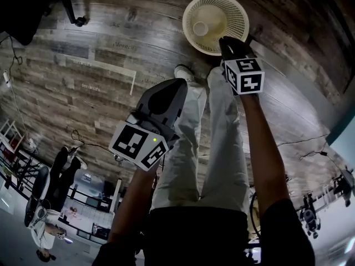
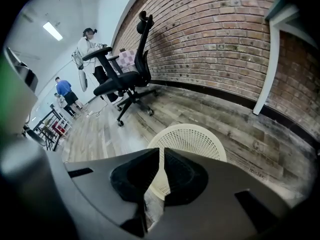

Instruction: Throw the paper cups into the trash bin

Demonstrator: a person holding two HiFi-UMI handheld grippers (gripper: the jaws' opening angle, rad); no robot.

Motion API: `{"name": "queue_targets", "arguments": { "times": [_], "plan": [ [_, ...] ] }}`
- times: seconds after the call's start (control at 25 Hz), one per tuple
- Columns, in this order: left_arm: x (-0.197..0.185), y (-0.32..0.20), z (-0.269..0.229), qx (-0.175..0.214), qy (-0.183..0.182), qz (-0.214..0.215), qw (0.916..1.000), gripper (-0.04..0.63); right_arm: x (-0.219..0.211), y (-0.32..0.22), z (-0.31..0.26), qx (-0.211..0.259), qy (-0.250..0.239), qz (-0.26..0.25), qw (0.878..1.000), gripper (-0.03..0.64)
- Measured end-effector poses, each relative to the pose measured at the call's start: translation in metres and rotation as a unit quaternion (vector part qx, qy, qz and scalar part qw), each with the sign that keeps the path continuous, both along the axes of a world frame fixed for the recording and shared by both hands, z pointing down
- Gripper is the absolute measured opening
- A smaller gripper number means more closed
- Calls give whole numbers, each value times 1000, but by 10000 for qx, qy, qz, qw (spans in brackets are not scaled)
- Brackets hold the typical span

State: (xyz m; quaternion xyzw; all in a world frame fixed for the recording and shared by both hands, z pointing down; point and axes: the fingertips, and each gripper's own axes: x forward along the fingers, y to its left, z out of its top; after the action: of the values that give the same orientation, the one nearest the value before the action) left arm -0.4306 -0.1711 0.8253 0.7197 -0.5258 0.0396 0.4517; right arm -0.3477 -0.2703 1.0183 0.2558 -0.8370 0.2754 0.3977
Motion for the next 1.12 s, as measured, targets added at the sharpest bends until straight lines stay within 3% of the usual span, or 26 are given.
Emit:
{"name": "queue_targets", "arguments": {
  "times": [0.56, 0.8, 0.96, 1.12],
  "plan": [
    [3, -37, -60, 396, -263, 28, 9989, 3, -5, -9, -104, 255, -541, 12, 9982, 11],
    [-6, -44, -100, 622, -940, 248, 9933, 3, -17, -10, -170, 496, -844, -243, 9949, 6],
    [10, -53, -134, 814, -694, 313, 9938, 3, -16, -20, -229, 775, -1093, -334, 9904, 6],
    [23, -65, -175, 1085, -758, 425, 9903, 3, -18, -30, -294, 1013, -1301, -347, 9857, 6]
  ]
}}
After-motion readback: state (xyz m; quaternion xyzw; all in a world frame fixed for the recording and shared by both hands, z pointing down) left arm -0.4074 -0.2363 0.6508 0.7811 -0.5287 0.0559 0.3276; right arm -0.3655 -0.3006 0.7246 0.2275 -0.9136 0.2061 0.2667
